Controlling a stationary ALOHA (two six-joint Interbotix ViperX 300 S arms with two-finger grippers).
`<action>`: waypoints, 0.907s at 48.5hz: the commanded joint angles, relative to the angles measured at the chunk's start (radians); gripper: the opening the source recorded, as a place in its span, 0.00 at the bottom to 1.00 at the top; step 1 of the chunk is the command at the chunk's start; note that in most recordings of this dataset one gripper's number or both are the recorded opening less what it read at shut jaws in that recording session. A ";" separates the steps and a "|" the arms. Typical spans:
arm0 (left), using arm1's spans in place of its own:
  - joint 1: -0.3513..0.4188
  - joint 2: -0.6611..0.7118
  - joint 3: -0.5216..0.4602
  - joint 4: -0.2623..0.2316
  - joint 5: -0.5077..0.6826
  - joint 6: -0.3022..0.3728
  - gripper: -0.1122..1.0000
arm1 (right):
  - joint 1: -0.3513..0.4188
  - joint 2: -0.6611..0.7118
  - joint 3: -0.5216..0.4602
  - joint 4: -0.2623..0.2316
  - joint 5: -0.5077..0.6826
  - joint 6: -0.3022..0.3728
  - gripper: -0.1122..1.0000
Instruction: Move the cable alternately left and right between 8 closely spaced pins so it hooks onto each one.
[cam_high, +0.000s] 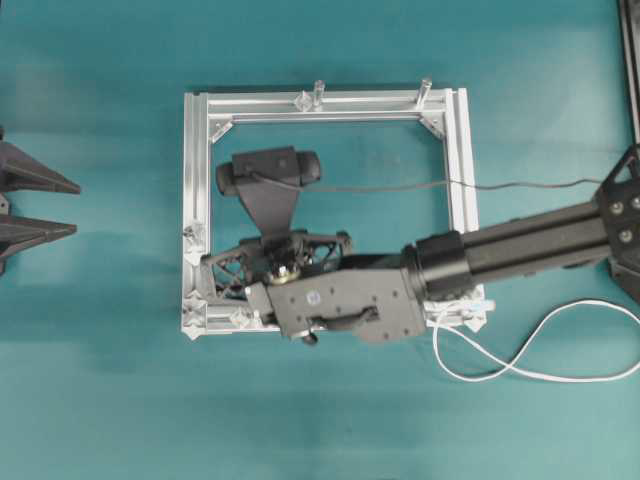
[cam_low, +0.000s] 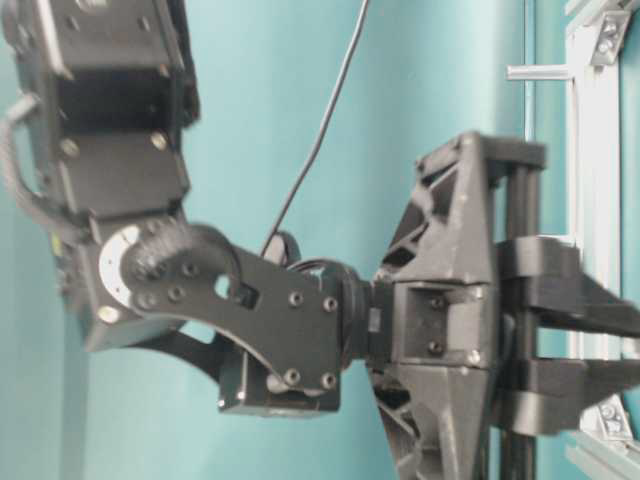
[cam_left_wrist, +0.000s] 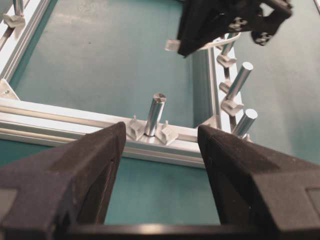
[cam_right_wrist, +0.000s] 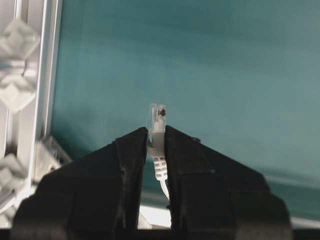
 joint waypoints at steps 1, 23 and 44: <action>-0.003 0.006 -0.026 0.003 -0.005 -0.002 0.67 | -0.018 -0.026 -0.009 -0.008 -0.009 -0.018 0.23; -0.003 0.006 -0.029 0.003 -0.005 -0.003 0.67 | -0.061 -0.025 -0.015 -0.008 -0.109 -0.054 0.23; -0.003 0.008 -0.025 0.003 -0.005 -0.003 0.67 | -0.075 0.040 -0.104 -0.008 -0.178 -0.057 0.23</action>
